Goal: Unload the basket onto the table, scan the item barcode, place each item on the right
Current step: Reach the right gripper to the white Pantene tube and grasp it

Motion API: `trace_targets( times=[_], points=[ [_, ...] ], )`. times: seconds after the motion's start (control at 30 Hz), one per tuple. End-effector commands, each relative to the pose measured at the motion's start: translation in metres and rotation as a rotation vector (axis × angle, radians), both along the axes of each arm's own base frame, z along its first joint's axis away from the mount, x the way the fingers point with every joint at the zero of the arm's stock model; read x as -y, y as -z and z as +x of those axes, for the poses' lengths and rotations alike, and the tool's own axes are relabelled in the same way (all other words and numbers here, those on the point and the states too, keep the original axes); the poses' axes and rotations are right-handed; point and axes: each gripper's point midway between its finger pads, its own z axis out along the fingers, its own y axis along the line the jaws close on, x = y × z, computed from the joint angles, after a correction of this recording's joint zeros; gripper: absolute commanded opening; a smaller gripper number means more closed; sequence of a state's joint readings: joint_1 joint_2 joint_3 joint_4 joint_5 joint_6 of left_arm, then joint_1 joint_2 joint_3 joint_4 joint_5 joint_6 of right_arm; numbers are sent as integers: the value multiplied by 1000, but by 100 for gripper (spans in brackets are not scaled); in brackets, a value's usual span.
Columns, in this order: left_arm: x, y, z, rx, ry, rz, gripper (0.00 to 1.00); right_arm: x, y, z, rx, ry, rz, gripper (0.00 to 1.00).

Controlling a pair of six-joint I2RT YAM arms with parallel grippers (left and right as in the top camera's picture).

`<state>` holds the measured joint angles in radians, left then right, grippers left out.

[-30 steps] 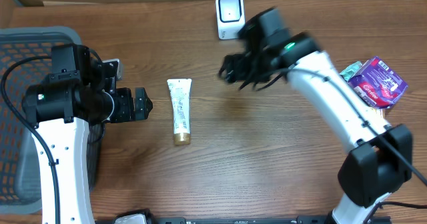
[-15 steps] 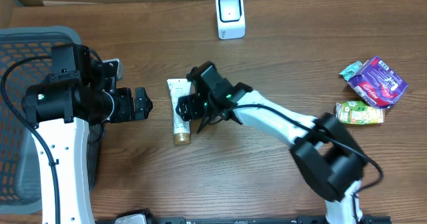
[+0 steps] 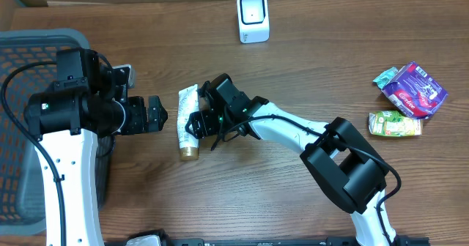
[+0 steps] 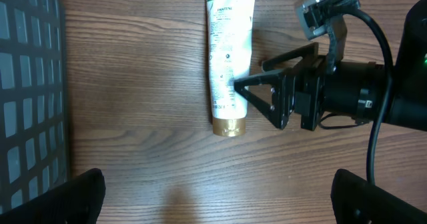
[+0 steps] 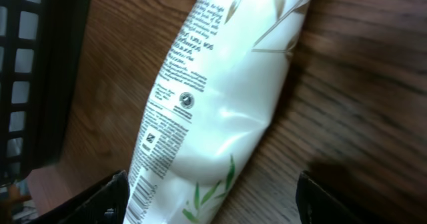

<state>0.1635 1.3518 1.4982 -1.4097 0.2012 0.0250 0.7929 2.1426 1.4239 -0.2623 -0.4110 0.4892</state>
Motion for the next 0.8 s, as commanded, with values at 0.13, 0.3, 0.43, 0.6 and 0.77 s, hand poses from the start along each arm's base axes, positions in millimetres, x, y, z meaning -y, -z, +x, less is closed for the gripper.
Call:
trace_targets(
  times=[0.13,0.3,0.43,0.6,0.77],
  points=[
    [1,-1,1,0,-6,-3,99,-8,27,0,24,82,-61,83],
    [1,-1,1,0,-7,-2,100,-21,55,-7,44,80,-79,83],
    [1,-1,1,0,-6,-3,100,-22,57,-7,82,97,-106,71],
    [1,-1,1,0,-6,-3,100,-2,67,-7,52,128,-191,29],
    [1,-1,1,0,-6,-3,100,33,56,6,-55,173,-272,15]
  ],
)
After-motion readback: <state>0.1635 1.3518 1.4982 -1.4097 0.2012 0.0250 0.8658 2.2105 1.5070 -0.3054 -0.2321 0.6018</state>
